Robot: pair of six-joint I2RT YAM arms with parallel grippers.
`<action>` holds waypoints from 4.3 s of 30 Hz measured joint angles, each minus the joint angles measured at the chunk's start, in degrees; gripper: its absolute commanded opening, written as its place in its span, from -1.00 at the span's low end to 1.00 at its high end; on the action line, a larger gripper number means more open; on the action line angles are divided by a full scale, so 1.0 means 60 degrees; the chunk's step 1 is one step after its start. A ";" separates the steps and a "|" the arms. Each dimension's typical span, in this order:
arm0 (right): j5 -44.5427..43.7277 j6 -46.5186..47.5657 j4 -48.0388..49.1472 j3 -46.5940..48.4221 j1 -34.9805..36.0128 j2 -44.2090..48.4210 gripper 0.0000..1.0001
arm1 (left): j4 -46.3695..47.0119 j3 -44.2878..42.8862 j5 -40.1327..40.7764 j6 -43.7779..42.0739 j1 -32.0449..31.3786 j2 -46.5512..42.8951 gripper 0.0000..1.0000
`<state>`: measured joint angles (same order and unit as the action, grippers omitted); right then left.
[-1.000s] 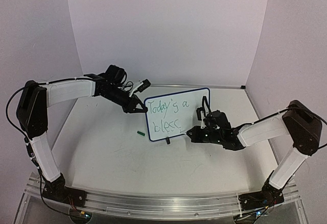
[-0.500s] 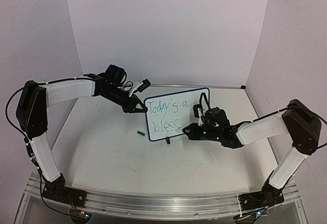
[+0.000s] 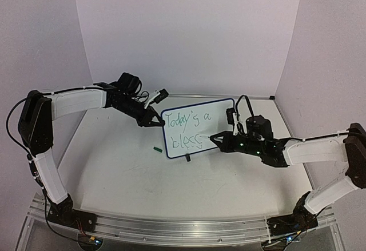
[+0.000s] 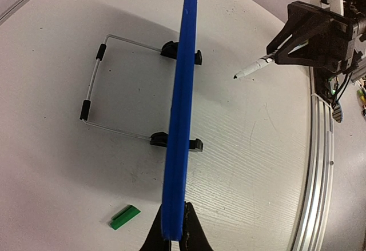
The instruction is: Write a sentence on the whiteboard
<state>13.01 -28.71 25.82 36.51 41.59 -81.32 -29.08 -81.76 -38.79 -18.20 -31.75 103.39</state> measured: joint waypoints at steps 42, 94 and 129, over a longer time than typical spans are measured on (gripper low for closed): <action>0.0234 0.0773 -0.0673 0.0828 -0.0962 -0.1179 -1.00 | 0.0007 0.0000 0.0076 0.0000 -0.0087 0.0000 -1.00; 0.0239 0.0423 -0.0383 0.0753 -0.0962 -0.1079 -1.00 | -0.0004 0.0000 0.0084 0.0000 -0.0095 -0.0026 -1.00; -0.0139 0.0376 -0.0244 0.0455 -0.0962 -0.0747 -1.00 | -0.0005 0.0000 0.0110 0.0000 -0.0095 -0.0026 -1.00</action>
<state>12.18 -26.46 24.36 39.24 35.81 -85.80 -29.11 -81.76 -38.12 -18.20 -32.32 103.24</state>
